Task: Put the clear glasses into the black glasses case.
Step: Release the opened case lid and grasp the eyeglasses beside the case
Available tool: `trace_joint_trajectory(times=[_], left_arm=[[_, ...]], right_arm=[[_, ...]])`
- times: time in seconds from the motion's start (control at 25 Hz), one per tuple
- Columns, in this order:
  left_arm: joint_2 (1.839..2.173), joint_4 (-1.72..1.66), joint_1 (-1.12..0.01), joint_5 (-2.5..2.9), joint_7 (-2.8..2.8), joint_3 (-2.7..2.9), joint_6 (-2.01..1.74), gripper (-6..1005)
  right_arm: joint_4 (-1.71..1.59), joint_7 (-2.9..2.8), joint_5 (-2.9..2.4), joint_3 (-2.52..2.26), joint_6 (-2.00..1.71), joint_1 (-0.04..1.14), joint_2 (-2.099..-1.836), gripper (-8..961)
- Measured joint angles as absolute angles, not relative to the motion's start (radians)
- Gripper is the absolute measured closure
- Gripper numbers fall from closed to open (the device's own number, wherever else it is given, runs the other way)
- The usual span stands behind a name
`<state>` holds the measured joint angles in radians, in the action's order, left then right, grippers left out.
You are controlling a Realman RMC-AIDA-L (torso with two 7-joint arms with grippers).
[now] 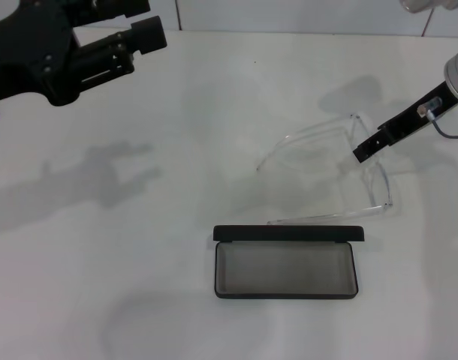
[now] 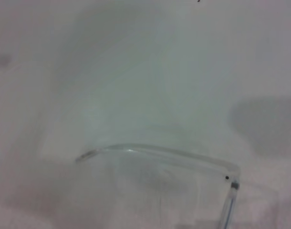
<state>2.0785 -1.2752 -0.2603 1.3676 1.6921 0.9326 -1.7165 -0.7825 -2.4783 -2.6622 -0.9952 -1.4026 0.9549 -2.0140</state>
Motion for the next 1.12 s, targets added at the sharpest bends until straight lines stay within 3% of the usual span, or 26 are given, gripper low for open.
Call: trace_joint_trajectory(times=[0.72,1.12], left_arm=[[2.080,-1.226,-0.262,1.368,1.656,0.933,-1.717,509],[2.079,-1.226,-0.257,1.368,1.654,0.933,-1.717,508]], right_arm=[[-0.735,-2.476,-2.650,-0.999,-1.376,0.953,-2.016,323],[-0.720,-2.468,-2.652,-1.000,-1.362,0.954,-2.014,576]])
